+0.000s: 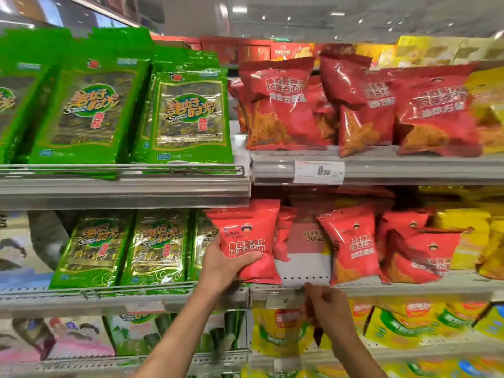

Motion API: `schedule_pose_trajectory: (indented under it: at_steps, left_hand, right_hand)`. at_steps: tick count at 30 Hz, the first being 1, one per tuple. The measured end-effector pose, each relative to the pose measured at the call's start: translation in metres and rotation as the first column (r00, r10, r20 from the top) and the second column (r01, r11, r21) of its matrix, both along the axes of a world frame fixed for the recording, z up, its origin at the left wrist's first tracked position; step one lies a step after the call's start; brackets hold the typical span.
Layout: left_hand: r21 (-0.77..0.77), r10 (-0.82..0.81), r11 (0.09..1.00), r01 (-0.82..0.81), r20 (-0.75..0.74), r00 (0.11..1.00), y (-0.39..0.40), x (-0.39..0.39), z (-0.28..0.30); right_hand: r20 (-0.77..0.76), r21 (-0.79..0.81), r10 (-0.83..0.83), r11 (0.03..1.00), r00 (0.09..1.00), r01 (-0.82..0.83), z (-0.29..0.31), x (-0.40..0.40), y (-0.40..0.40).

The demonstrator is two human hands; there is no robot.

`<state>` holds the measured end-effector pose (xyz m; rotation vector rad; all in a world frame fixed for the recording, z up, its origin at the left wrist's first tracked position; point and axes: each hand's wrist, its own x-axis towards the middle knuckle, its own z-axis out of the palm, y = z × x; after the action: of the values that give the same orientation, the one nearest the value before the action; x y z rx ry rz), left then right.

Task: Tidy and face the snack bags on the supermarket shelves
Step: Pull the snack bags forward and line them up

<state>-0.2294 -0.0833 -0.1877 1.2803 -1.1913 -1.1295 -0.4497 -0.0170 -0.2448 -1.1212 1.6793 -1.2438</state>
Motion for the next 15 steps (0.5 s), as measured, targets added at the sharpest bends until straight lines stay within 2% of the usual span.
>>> schedule_pose_trajectory:
  at_steps: [3, 6, 8, 15]
  left_hand:
    - [0.032, -0.019, 0.999, 0.019, -0.022, 1.000, -0.010, -0.035, -0.001]
    - [0.037, -0.016, 0.999, 0.015, 0.030, 0.999, -0.020, -0.063, -0.011]
    - [0.047, -0.020, 0.999, 0.017, 0.075, 0.997, -0.025, -0.077, -0.019]
    - [0.146, -0.081, 0.987, 0.061, 0.134, 0.988, -0.032, -0.090, -0.036]
  right_hand:
    - [0.366, 0.102, -0.057, 0.995, 0.929, 0.021, 0.003, -0.022, 0.003]
    - [0.514, 0.202, -0.106, 0.979, 0.852, 0.000, 0.006, -0.037, -0.003]
    - [0.562, 0.228, -0.106, 0.973, 0.820, -0.030, 0.006, -0.044, -0.008]
    - [0.526, 0.296, -0.063, 0.949, 0.848, -0.113, -0.008, -0.053, -0.017]
